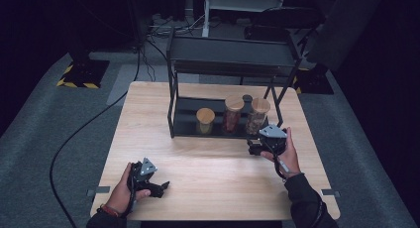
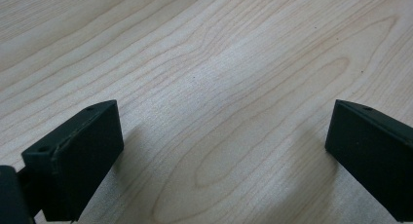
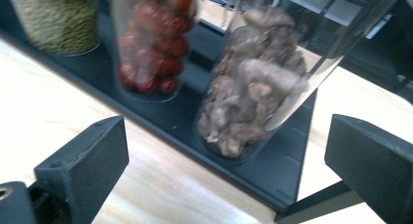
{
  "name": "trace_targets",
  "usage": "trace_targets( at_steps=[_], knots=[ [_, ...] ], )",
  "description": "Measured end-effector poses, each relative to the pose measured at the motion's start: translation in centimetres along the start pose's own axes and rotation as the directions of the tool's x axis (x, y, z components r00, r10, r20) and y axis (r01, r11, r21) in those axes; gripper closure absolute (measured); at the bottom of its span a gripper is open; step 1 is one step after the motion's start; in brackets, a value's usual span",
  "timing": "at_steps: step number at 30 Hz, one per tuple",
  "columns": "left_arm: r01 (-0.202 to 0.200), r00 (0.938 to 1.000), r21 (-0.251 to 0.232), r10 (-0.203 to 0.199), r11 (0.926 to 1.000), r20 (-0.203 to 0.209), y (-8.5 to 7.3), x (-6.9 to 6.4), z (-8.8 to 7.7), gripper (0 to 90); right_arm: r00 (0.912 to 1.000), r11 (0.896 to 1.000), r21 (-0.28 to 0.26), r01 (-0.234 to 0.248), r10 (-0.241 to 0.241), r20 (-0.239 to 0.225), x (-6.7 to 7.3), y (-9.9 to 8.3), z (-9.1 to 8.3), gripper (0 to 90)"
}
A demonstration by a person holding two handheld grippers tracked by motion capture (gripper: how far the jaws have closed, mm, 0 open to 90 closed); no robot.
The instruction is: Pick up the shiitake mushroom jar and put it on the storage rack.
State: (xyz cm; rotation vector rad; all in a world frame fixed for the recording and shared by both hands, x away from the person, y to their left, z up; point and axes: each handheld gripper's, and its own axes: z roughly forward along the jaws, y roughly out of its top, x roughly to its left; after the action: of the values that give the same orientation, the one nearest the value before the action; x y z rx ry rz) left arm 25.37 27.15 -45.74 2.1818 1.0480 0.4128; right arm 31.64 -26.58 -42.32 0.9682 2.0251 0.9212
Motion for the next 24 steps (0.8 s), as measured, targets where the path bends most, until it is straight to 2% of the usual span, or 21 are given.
trace_targets(
  at_steps=[11, 17, 24],
  knots=[
    [0.0, 1.0, 0.0, 0.0, 1.0, 0.0, 0.0, 0.0, 0.0, 0.2, 0.9975, 0.998, 0.003, 0.055, -0.055, -0.045, 0.0, -1.6, -1.1, 2.1],
    [0.0, 1.0, 0.0, 0.0, 1.0, 0.0, 0.0, 0.0, 0.0, 0.2, 0.9915, 0.995, -0.001, 0.098, -0.098, -0.086, -0.3, -2.3, -1.7, 2.1],
    [0.0, 1.0, 0.0, 0.0, 1.0, 0.0, 0.0, 0.0, 0.0, 0.2, 0.9844, 0.991, 0.008, 0.136, -0.134, -0.113, -0.4, -2.9, -2.2, 2.1]
  ],
)
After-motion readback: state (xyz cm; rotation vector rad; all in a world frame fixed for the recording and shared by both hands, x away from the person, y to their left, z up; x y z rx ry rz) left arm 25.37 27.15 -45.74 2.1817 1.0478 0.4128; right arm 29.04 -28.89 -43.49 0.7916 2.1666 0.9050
